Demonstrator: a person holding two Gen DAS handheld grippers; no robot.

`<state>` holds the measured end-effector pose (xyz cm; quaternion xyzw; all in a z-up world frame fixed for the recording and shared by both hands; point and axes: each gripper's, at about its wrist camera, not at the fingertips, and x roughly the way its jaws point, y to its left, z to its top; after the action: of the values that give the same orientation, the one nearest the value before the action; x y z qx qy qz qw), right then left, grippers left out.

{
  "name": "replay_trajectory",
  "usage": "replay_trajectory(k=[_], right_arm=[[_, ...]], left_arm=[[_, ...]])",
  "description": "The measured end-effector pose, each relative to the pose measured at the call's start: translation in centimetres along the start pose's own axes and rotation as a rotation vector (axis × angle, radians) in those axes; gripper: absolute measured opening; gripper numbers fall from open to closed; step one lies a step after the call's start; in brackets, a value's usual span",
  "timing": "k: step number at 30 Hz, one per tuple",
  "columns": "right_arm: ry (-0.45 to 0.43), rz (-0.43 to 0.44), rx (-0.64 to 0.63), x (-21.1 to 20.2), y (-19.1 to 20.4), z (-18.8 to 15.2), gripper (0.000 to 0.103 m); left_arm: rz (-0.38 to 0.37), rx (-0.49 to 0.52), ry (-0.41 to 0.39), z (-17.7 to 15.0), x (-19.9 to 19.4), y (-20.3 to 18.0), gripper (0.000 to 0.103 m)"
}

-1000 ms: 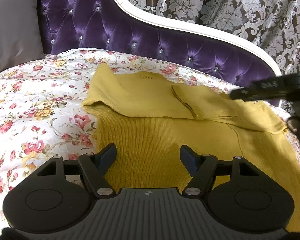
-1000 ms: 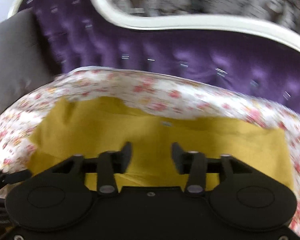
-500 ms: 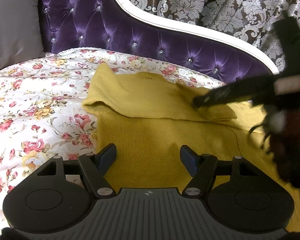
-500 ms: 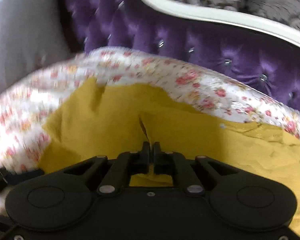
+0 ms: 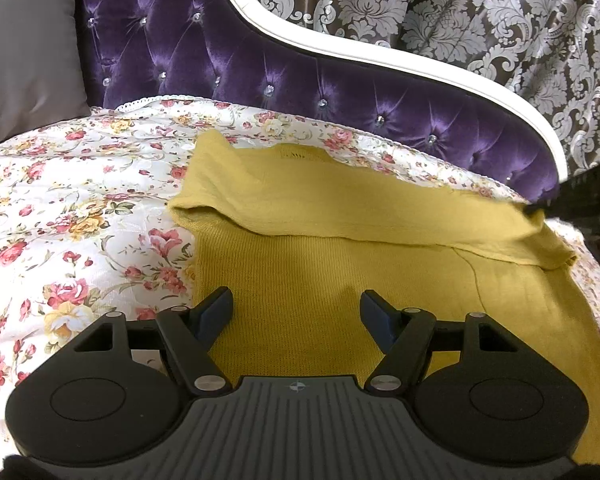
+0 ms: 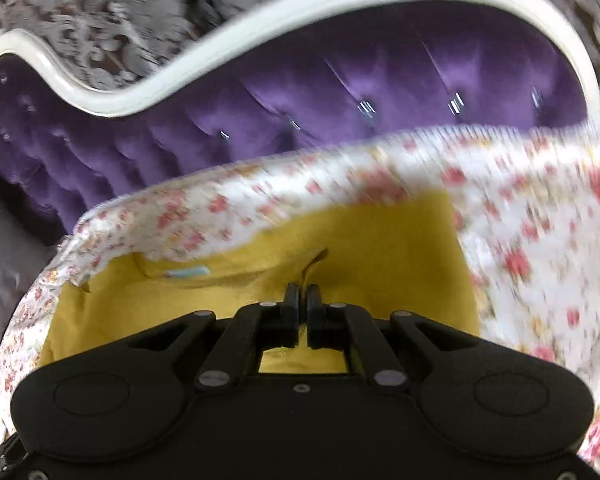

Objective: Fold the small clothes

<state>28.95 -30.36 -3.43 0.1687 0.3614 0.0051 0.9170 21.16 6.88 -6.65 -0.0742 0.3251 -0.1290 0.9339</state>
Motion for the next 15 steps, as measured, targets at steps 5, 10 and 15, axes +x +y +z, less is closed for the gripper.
replay_trajectory(k=[5,10,15], right_arm=[[0.005,0.007,0.056,1.1,-1.4,-0.7,0.044],[0.021,0.015,0.051,1.9,-1.3,-1.2,0.052],[0.029,0.021,-0.005,2.1,-0.2,-1.5,0.009]], left_arm=[[0.000,0.001,0.000,0.0,0.0,0.0,0.069],[0.006,0.009,0.001,0.0,0.1,-0.1,0.069],[0.014,0.022,0.004,0.0,0.3,-0.3,0.069]])
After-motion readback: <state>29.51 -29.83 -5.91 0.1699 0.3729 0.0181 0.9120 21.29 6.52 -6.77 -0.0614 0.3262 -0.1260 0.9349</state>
